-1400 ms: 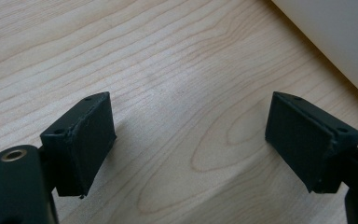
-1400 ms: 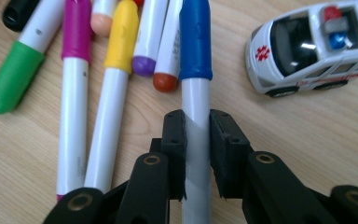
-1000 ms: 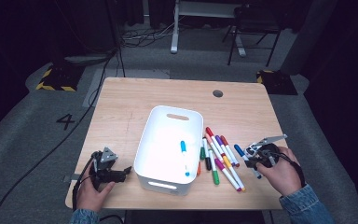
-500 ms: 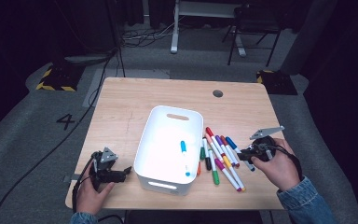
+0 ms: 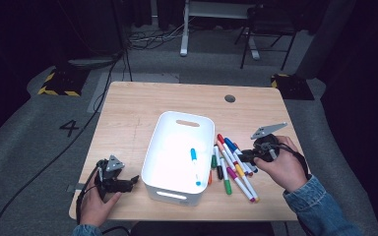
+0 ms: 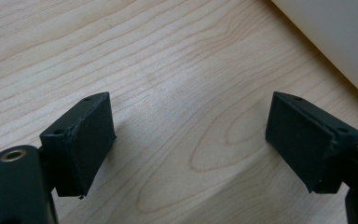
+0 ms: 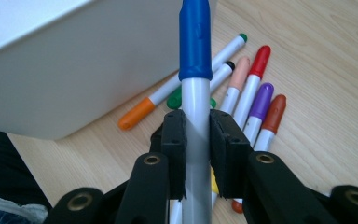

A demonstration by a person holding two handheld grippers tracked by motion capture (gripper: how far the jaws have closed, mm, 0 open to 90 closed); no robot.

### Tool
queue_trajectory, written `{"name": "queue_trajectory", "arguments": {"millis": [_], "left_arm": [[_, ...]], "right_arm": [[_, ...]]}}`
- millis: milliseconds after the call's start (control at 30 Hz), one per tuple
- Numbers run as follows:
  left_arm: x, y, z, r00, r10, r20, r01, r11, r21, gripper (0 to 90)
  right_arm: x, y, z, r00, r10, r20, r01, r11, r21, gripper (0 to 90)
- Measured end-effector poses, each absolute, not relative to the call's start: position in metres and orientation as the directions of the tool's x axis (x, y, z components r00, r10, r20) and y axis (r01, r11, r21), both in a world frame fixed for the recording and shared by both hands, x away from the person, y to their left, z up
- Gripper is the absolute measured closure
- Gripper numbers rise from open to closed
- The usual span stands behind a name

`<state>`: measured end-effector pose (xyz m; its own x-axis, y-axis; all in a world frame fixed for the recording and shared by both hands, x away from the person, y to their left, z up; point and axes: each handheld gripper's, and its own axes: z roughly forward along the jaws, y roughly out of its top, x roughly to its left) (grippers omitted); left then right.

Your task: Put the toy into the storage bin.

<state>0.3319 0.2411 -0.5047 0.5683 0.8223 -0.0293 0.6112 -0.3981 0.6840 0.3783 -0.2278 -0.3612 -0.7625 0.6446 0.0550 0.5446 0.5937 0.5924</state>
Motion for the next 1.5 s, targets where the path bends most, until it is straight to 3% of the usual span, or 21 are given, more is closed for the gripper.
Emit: {"name": "queue_trajectory", "arguments": {"millis": [467,900,1500], "left_arm": [[0.333,0.241,-0.504,0.569,0.822,-0.023,0.608,-0.401,0.685,15.0],[0.344,0.235,-0.505,0.542,0.84,-0.021,0.642,-0.398,0.655,0.0],[0.346,0.227,-0.505,0.53,0.848,-0.022,0.649,-0.388,0.655,0.2]], "right_arm": [[0.381,-0.191,-0.342,-0.808,0.587,0.049,0.495,0.631,0.597,76.6],[0.381,-0.165,-0.332,-0.846,0.528,0.069,0.452,0.643,0.618,76.6],[0.379,-0.124,-0.331,-0.88,0.466,0.089,0.415,0.665,0.621,76.7]]}}
